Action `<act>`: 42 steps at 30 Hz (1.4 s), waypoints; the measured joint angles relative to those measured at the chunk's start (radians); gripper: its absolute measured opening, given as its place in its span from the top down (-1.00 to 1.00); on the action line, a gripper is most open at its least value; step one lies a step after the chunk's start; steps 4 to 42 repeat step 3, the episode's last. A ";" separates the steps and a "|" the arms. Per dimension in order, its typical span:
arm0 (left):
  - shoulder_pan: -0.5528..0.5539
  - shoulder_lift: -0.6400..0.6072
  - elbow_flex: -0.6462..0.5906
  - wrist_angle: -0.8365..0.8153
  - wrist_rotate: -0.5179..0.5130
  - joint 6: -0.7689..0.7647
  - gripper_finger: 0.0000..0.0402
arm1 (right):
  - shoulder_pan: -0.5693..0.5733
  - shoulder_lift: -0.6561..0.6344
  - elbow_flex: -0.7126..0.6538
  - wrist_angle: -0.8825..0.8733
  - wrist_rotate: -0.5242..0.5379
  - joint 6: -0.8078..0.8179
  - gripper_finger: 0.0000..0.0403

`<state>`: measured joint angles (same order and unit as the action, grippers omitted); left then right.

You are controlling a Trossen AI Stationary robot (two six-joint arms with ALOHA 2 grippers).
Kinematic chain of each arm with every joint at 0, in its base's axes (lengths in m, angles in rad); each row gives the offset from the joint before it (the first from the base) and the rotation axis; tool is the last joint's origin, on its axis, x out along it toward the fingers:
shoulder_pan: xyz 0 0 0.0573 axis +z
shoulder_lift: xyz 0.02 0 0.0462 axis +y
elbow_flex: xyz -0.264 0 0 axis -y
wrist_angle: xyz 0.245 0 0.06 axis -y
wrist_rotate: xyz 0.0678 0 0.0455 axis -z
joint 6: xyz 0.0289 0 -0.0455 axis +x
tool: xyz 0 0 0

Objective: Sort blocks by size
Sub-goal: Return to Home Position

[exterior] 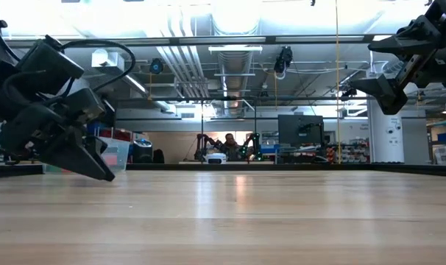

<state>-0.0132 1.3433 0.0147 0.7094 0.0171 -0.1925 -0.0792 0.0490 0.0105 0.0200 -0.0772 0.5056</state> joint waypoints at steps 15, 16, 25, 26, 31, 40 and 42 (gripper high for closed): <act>0.000 0.019 0.000 0.018 0.000 0.000 0.23 | 0.000 0.000 0.000 0.000 0.000 0.000 -0.71; 0.000 0.019 0.000 0.018 0.000 0.000 0.23 | 0.000 0.000 0.000 0.000 0.000 0.000 -0.71; 0.000 0.019 0.000 0.018 0.000 0.000 0.23 | 0.000 0.000 0.000 0.000 0.000 0.000 -0.71; 0.000 0.019 0.000 0.018 0.000 0.000 0.23 | 0.000 0.000 0.000 0.000 0.000 0.000 -0.71; 0.000 0.019 0.000 0.018 0.000 0.000 0.23 | 0.000 0.000 0.000 0.000 0.000 0.000 -0.71; 0.000 0.019 0.000 0.018 0.000 0.000 0.23 | 0.000 0.000 0.000 0.000 0.000 0.000 -0.71; 0.000 0.019 0.000 0.018 0.000 0.000 0.23 | 0.000 0.000 0.000 0.000 0.000 0.000 -0.71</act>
